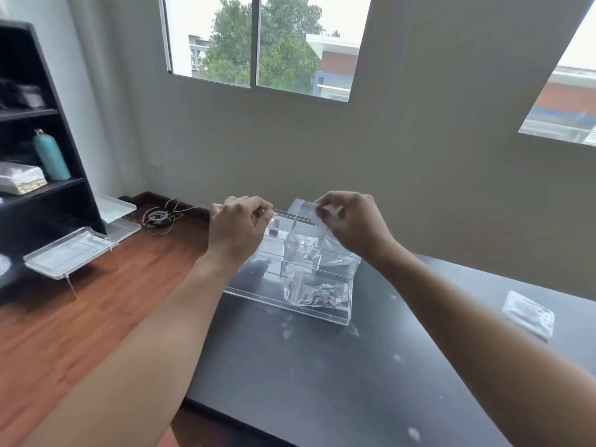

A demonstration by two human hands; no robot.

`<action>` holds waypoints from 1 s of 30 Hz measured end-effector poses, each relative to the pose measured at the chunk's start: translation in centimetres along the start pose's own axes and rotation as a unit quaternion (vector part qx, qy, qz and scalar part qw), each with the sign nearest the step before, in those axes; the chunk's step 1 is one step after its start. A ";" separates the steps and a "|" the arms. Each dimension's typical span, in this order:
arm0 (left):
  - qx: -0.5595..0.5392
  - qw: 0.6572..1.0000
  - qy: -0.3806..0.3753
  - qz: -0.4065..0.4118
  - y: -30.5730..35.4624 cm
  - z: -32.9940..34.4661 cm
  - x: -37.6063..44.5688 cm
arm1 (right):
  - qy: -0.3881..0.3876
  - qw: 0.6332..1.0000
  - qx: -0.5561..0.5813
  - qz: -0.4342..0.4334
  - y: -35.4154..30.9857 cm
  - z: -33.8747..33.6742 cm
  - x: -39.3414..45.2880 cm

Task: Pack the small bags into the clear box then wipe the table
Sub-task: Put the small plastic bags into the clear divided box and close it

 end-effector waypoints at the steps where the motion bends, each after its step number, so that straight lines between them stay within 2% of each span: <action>1: 0.003 1.000 -0.003 -0.002 -0.2 0.1 0.0 | 0.000 0.999 -0.034 -0.036 -0.1 0.6 -0.3; 5: 0.021 0.999 -0.030 -0.005 -0.1 0.4 -0.2 | 0.054 0.988 -0.101 -0.100 -0.2 1.1 -1.0; 8: 0.036 0.998 -0.049 -0.011 -0.1 0.5 -0.3 | 0.102 0.991 -0.028 -0.077 0.0 0.8 -0.4; 13: 0.060 0.995 -0.078 -0.007 0.3 0.5 -0.4 | 0.018 0.997 0.069 -0.009 1.1 1.3 0.8; 17: 0.088 0.991 -0.101 -0.001 0.5 0.7 -0.6 | 0.031 0.996 0.065 -0.047 1.5 0.7 1.2; 19: 0.092 0.989 -0.112 0.001 0.6 0.8 -0.7 | -0.011 0.994 0.027 -0.105 1.4 0.8 0.8; 22: 0.085 0.988 -0.129 0.001 0.7 1.0 -0.8 | -0.123 0.975 -0.074 -0.171 2.0 1.5 -0.3; 27: 0.076 0.990 -0.119 0.011 0.8 0.8 -0.7 | -0.181 0.966 -0.104 -0.153 3.0 2.1 -0.4; 30: 0.066 0.993 -0.097 0.022 1.1 0.5 -0.7 | -0.262 0.942 -0.150 -0.149 3.2 3.2 -0.3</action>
Point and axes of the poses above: each hand's wrist, its own x-axis towards the middle knuckle, its own z-axis out of the palm, y = z × x, the point moved 4 cm from there along x, towards the middle knuckle, and after that the axes turned 9 degrees about y, right-handed, at the moved point
